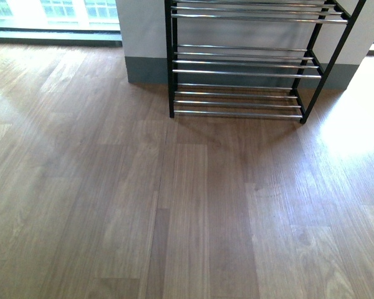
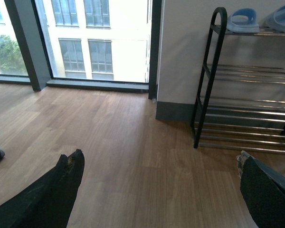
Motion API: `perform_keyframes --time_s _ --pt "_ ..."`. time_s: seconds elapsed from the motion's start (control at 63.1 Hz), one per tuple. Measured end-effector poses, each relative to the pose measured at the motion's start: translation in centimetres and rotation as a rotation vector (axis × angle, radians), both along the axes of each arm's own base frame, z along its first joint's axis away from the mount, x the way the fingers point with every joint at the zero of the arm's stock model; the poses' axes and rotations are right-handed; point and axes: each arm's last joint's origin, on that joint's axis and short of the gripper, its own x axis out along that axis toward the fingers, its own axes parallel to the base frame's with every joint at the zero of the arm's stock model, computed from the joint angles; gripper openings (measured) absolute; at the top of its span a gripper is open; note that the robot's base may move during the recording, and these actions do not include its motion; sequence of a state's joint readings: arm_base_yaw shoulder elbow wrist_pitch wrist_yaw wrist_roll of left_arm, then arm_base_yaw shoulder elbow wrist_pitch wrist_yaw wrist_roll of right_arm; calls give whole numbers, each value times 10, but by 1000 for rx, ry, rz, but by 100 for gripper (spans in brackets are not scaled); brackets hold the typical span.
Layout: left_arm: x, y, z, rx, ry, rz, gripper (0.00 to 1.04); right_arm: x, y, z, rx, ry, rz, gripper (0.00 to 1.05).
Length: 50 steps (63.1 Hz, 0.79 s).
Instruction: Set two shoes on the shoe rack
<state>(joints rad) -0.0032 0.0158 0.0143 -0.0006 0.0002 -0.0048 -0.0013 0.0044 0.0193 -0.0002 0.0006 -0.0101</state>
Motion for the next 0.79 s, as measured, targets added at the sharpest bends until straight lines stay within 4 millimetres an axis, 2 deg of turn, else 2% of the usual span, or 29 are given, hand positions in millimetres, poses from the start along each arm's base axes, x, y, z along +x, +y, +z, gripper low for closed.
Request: perform_keyframes --time_s 0.792 --pt "0 0 0 0 0 0 95 0 0 0 0 0 0 96"
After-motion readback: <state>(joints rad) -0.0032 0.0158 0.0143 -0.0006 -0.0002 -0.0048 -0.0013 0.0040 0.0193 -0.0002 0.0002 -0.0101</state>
